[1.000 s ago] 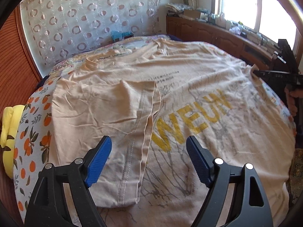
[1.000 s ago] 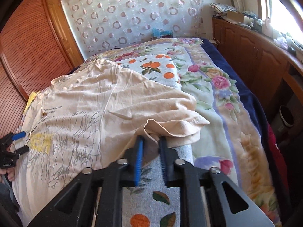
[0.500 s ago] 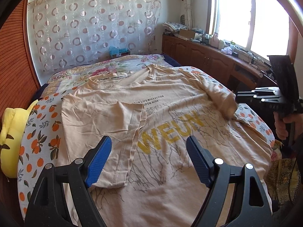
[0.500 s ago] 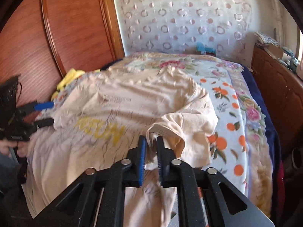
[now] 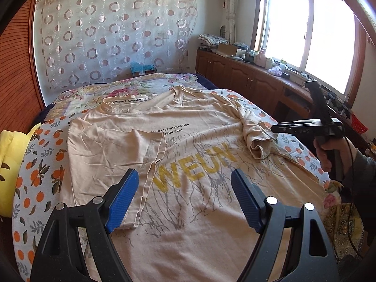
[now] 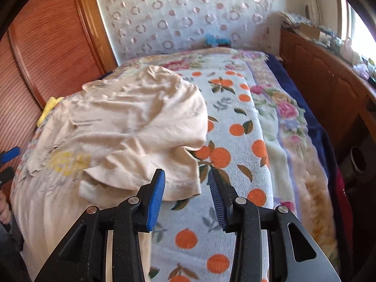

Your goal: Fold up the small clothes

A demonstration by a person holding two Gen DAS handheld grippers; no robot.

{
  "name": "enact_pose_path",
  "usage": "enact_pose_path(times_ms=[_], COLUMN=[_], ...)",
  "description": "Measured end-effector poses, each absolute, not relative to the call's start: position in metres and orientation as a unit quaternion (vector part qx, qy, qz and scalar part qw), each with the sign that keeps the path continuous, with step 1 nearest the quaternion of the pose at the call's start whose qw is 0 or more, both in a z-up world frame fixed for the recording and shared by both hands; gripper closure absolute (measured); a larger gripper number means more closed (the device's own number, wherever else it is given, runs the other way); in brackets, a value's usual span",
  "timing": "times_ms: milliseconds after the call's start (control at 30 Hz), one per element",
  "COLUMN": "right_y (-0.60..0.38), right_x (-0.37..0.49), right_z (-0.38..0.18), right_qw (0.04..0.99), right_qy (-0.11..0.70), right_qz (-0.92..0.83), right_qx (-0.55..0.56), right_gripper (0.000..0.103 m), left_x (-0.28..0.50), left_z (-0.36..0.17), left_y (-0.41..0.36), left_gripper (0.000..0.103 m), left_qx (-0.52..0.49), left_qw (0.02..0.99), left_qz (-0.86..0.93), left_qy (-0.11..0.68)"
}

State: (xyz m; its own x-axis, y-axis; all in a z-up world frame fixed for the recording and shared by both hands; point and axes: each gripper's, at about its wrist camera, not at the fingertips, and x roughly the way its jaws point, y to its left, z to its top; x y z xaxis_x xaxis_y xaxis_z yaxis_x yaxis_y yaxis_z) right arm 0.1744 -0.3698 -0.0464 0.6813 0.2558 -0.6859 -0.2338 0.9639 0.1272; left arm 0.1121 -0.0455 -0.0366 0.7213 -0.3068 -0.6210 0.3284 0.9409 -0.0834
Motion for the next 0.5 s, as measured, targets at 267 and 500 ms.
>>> enact_pose_path(times_ms=[267, 500], right_y=[-0.342, -0.313], right_x=[0.205, 0.22], right_z=[-0.051, -0.006], right_qw=[0.909, 0.918], right_qy=[0.39, 0.344], right_qz=[0.147, 0.191], right_qx=[-0.022, -0.038], right_gripper=[0.098, 0.101], left_x=[0.109, 0.108], left_z=[-0.043, -0.045], left_y=[-0.034, -0.019], left_gripper=[0.021, 0.021], left_qx=[0.008, -0.004], left_qw=[0.927, 0.929], left_qz=[-0.162, -0.151], left_qy=[0.337, 0.338])
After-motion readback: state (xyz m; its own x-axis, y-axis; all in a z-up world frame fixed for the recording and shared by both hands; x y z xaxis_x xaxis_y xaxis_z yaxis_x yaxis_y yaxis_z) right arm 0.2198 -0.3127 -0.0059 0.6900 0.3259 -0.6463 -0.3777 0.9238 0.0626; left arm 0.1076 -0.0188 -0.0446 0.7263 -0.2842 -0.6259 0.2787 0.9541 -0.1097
